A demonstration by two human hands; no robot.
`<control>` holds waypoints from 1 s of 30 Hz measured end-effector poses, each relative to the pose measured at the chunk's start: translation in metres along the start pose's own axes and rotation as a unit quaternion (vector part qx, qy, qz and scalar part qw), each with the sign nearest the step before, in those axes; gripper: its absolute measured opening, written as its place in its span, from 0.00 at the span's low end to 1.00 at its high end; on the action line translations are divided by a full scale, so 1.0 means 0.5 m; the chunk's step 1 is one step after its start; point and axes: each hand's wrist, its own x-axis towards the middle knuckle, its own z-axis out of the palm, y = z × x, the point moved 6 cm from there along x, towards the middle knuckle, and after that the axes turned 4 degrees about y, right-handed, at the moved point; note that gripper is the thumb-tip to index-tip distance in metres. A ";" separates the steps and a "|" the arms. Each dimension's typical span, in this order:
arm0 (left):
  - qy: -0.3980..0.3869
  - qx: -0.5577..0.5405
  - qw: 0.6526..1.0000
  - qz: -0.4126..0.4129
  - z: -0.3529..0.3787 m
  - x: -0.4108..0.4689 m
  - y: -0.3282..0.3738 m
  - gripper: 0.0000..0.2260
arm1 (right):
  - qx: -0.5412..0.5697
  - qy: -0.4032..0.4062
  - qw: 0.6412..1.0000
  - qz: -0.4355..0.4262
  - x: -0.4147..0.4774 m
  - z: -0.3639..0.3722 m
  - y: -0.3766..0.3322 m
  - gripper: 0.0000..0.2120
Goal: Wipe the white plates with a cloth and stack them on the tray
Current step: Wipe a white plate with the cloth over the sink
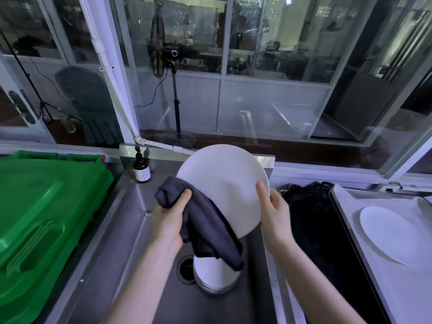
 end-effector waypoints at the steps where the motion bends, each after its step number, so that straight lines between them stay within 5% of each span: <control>1: 0.001 0.025 0.999 0.028 -0.004 0.007 0.024 0.15 | -0.018 -0.027 0.999 -0.016 0.020 -0.007 -0.017 0.21; 4: -0.034 0.120 0.986 0.111 0.001 0.017 0.101 0.20 | -0.078 -0.123 0.986 -0.078 0.067 -0.004 -0.094 0.10; 9: -0.192 0.220 0.939 0.183 0.052 -0.004 0.154 0.17 | -0.293 -0.273 0.903 -0.156 0.052 0.048 -0.123 0.28; 11: -0.215 0.237 0.930 0.183 0.060 -0.008 0.149 0.16 | -0.300 -0.240 0.907 -0.174 0.043 0.050 -0.119 0.30; 13: -0.171 0.179 0.957 0.149 0.044 -0.004 0.130 0.14 | -0.259 -0.188 0.933 -0.166 0.043 0.039 -0.111 0.29; 16: -0.085 0.038 0.995 0.037 0.012 -0.003 0.060 0.08 | -0.069 -0.063 0.994 -0.048 0.045 0.013 -0.073 0.27; 19: -0.051 0.034 0.998 -0.006 0.007 -0.011 0.020 0.12 | -0.013 0.031 0.999 0.003 0.047 -0.004 -0.046 0.25; 22: -0.051 0.128 0.988 0.065 0.010 0.003 0.072 0.17 | -0.109 -0.062 0.991 -0.054 0.053 0.003 -0.063 0.28; 27: -0.296 0.284 0.894 0.179 0.082 -0.017 0.155 0.20 | -0.252 -0.234 0.924 -0.166 0.019 0.065 -0.081 0.25; 30: -0.185 0.202 0.948 0.161 0.053 -0.001 0.139 0.16 | -0.156 -0.152 0.970 -0.111 0.027 0.032 -0.073 0.29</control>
